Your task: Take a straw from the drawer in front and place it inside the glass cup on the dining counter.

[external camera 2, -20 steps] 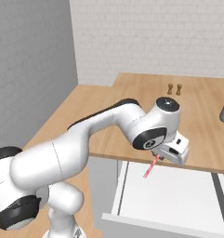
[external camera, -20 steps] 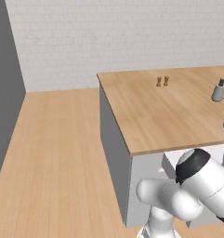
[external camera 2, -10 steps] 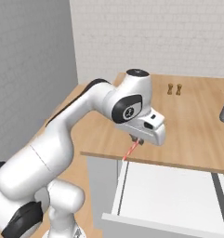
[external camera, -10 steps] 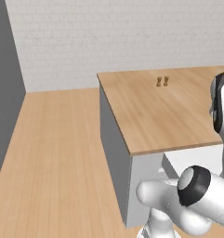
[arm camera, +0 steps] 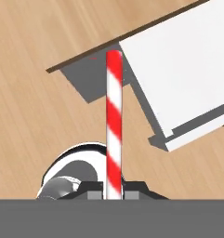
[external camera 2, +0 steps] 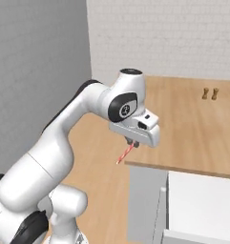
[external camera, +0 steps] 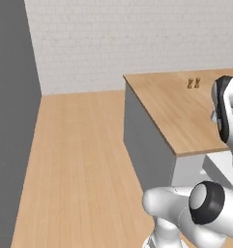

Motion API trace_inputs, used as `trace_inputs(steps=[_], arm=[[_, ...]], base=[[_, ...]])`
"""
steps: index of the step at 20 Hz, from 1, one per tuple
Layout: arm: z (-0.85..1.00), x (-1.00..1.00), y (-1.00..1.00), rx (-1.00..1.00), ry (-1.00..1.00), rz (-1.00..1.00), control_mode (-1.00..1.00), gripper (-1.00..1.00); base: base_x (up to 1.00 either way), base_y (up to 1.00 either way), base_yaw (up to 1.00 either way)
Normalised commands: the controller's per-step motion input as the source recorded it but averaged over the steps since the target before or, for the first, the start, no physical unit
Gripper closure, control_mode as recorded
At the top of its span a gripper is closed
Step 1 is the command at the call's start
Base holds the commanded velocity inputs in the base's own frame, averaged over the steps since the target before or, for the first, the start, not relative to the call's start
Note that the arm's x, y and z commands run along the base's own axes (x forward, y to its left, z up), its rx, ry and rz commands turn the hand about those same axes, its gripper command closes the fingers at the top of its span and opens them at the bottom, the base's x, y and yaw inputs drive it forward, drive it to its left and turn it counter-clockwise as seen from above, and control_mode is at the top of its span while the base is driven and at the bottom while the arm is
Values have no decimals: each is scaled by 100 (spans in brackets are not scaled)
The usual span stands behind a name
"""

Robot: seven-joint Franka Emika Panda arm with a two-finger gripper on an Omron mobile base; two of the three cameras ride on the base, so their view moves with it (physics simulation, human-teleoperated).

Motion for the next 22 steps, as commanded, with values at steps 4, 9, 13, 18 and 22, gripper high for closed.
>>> trace_inputs(steps=[4,9,13,18,22], arm=[[0,0,0,0,0,0,100,100],[0,0,0,0,0,0,100,100],[0,0,0,0,0,0,100,100],[0,0,0,0,0,0,100,100],[0,0,0,0,0,0,100,100]], base=[[23,68,-1],[64,76,-11],[83,65,-42],[93,54,-59],[99,61,-56]])
